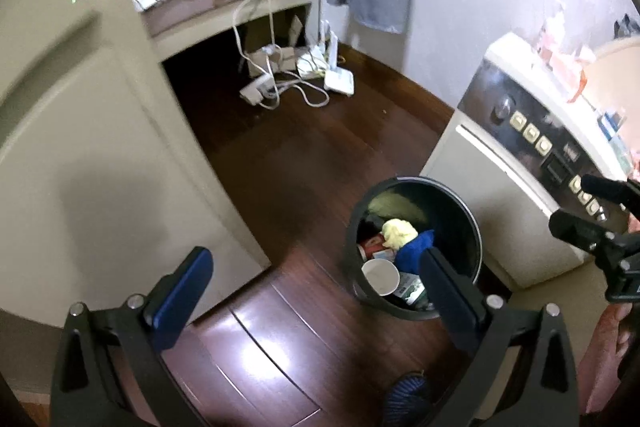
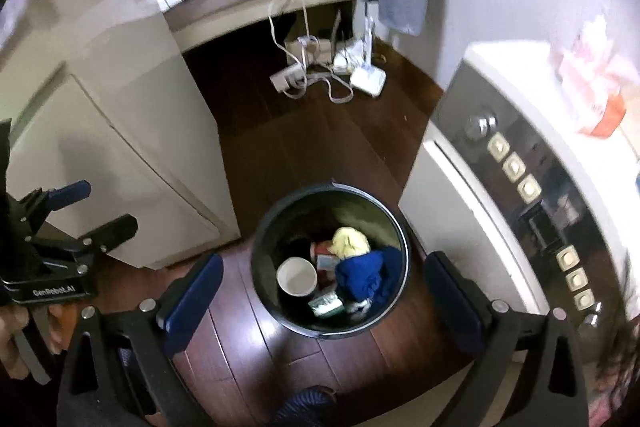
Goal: Collect trash
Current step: 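Move both open tools back toward the blue cup and plastic bag on the bed, then grasp the blue cup rim with the left tool while the right tool grasps the clear plastic bag, then carry the blue cup and plastic bag over the black trash bin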
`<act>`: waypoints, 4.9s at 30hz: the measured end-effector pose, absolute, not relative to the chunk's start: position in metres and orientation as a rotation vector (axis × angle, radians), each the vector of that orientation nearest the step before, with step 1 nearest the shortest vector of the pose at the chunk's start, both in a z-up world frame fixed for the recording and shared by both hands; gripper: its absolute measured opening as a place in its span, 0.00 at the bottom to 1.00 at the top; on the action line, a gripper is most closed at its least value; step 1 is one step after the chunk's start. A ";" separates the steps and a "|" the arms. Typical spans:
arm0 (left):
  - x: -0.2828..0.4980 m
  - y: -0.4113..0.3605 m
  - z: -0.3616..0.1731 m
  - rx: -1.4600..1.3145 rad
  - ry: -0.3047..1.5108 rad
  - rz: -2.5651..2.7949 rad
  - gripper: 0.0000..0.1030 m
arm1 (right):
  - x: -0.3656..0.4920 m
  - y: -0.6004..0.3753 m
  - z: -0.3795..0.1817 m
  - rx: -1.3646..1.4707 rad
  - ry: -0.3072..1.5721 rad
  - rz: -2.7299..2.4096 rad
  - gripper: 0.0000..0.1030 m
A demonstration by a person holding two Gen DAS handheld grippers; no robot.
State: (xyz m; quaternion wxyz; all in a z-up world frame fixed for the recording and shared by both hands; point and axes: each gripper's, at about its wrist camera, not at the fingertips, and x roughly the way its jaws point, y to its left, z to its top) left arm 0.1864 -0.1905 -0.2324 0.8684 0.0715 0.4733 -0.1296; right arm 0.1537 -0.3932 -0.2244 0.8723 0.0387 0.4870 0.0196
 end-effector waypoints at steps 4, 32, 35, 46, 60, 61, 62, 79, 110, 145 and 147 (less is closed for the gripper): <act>0.174 -0.181 -0.206 0.124 0.951 -0.259 1.00 | 0.148 -0.379 -0.189 0.073 0.961 0.052 0.99; 0.113 -0.060 -0.029 0.080 0.646 -0.043 1.00 | 0.118 -0.249 0.018 -0.076 0.670 0.215 0.99; 0.113 -0.032 -0.004 0.062 0.604 -0.001 1.00 | 0.125 -0.224 0.047 -0.080 0.627 0.273 0.99; 0.129 0.076 0.034 0.005 0.584 0.184 1.00 | 0.168 -0.104 0.109 -0.149 0.555 0.429 1.00; 0.189 0.217 0.066 -0.009 0.594 0.346 1.00 | 0.280 0.069 0.135 -0.215 0.660 0.528 1.00; 0.195 0.227 0.064 -0.008 0.602 0.356 1.00 | 0.288 0.079 0.132 -0.224 0.668 0.535 1.00; 0.201 0.234 0.063 -0.005 0.606 0.363 1.00 | 0.298 0.093 0.129 -0.233 0.679 0.540 1.00; 0.326 0.259 0.045 -0.007 0.718 0.304 1.00 | 0.464 0.165 0.073 -0.237 0.879 0.516 0.74; 0.343 0.190 0.065 0.052 0.680 0.208 0.74 | 0.435 0.067 0.100 -0.116 0.783 0.592 0.38; 0.140 -0.057 0.063 0.072 0.515 -0.176 0.75 | 0.120 -0.256 0.101 -0.029 0.623 0.240 0.38; 0.138 -0.071 0.056 0.073 0.520 -0.202 0.75 | 0.118 -0.274 0.092 -0.016 0.629 0.208 0.38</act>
